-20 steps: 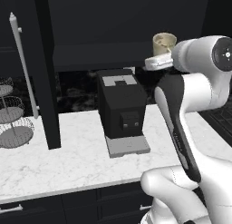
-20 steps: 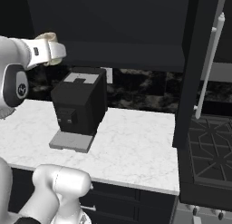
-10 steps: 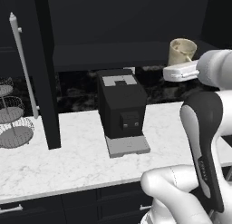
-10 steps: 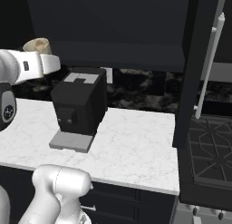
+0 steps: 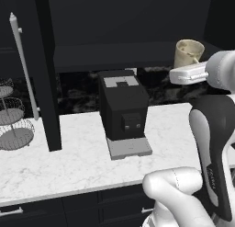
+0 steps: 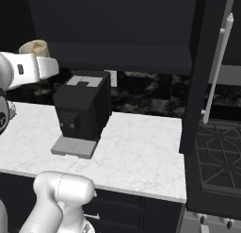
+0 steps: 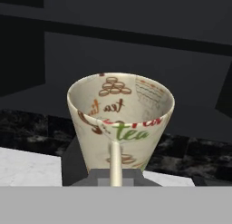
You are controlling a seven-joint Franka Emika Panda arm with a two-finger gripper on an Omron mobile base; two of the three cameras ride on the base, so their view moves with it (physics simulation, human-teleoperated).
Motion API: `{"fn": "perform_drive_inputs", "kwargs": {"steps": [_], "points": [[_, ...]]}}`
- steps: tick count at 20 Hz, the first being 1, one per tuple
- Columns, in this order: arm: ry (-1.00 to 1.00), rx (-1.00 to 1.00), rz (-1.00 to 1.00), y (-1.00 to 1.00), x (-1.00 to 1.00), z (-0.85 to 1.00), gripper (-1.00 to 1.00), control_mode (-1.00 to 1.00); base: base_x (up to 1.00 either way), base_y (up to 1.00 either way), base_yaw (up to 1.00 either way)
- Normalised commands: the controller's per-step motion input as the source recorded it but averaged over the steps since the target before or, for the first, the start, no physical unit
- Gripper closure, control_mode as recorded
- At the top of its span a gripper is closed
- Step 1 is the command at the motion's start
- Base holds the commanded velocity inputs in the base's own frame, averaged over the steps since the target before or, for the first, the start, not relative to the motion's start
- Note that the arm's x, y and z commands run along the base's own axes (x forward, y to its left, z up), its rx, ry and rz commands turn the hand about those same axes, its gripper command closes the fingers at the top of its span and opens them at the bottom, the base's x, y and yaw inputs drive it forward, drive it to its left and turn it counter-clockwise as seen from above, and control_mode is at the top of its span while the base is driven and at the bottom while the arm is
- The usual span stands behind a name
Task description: Gather all objects into one cabinet and sort the glasses and bowls to opposite sides.
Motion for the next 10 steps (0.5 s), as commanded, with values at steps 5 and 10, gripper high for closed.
{"fn": "perform_drive_inputs", "kwargs": {"steps": [5, 10], "points": [[0.00, 0.00, 0.00, 0.00, -0.03, 0.00, 1.00, -1.00, 0.00, 0.00, 0.00], [0.00, 0.00, 0.00, 0.00, -0.12, 0.00, 1.00, 1.00, -0.77, -0.14, -0.12]]}}
